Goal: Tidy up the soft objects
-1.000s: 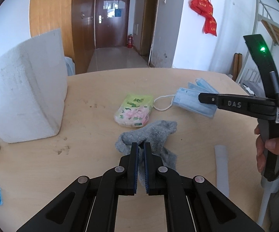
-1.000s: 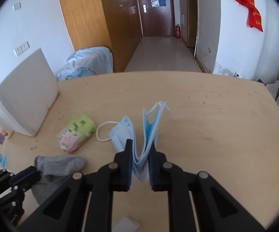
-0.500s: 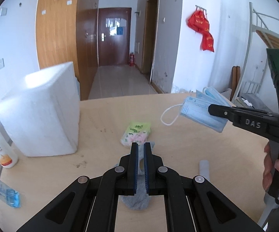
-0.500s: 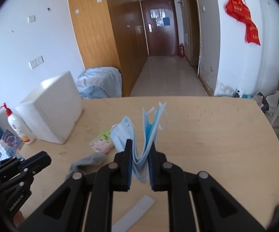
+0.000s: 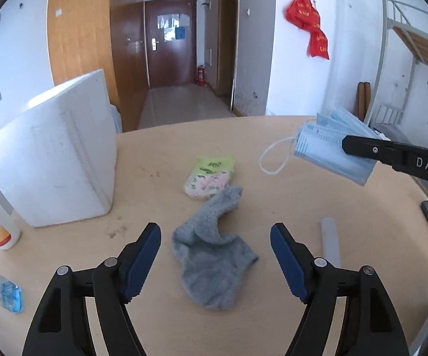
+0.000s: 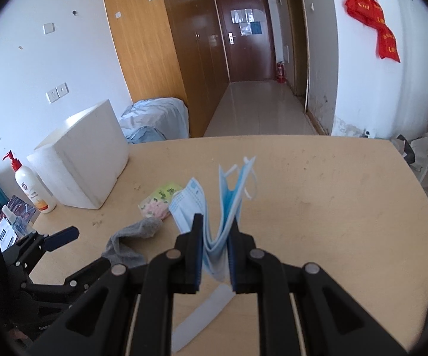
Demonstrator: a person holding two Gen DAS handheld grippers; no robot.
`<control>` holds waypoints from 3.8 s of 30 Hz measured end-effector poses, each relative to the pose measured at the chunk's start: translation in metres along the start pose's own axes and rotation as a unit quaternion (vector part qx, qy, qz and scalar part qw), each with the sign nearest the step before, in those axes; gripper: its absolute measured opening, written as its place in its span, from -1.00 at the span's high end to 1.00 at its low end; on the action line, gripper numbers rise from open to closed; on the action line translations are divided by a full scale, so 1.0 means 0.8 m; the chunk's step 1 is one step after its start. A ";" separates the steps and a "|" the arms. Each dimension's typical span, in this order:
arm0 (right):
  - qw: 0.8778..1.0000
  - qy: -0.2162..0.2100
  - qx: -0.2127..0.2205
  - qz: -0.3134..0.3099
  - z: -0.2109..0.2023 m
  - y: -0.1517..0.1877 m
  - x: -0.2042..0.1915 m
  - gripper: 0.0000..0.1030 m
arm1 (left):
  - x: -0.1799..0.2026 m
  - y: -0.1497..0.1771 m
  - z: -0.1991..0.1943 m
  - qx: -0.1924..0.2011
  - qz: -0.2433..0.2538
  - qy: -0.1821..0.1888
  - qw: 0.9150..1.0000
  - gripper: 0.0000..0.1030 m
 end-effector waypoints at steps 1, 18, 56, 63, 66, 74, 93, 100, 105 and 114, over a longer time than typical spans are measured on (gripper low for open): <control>1.000 -0.001 -0.001 -0.001 0.003 0.000 0.000 0.67 | -0.002 0.000 0.001 0.004 0.000 -0.003 1.000 -0.50; 1.000 -0.010 -0.012 -0.002 0.010 -0.001 0.005 0.66 | -0.016 -0.004 0.061 -0.066 -0.015 -0.001 0.998 0.22; 0.998 -0.036 0.046 -0.038 -0.071 0.012 -0.040 0.66 | -0.013 -0.011 -0.098 0.060 -0.029 -0.038 0.997 0.91; 0.995 -0.041 0.073 -0.047 -0.108 0.020 -0.053 0.66 | -0.014 -0.008 -0.147 0.098 -0.036 -0.049 0.993 0.91; 0.995 -0.042 0.077 -0.049 -0.115 0.025 -0.053 0.66 | -0.013 -0.004 -0.164 0.109 -0.036 -0.057 0.992 0.91; 0.993 -0.050 0.083 -0.061 -0.122 0.029 -0.071 0.66 | -0.011 0.013 -0.192 0.126 -0.041 -0.068 0.989 0.91; 0.977 -0.141 0.077 -0.138 -0.099 0.016 -0.190 0.66 | -0.096 0.058 -0.254 0.152 -0.120 -0.157 0.968 0.91; 0.976 -0.144 0.075 -0.145 -0.094 0.013 -0.199 0.66 | -0.108 0.063 -0.260 0.153 -0.131 -0.167 0.965 0.91; 0.977 -0.140 0.076 -0.145 -0.093 0.006 -0.199 0.66 | -0.113 0.058 -0.258 0.154 -0.133 -0.163 0.965 0.91; 0.978 -0.133 0.077 -0.143 -0.077 -0.019 -0.203 0.66 | -0.127 0.041 -0.243 0.154 -0.135 -0.160 0.966 0.91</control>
Point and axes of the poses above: each gripper's, at about its wrist camera, not at the fingertips, and z roughly the way its jaws point, x to its right, y to its underside, the point moved 1 cm from there along z, roughly the way its jaws point, and after that the axes turned 7 degrees about -x, right-handed, at the moved point
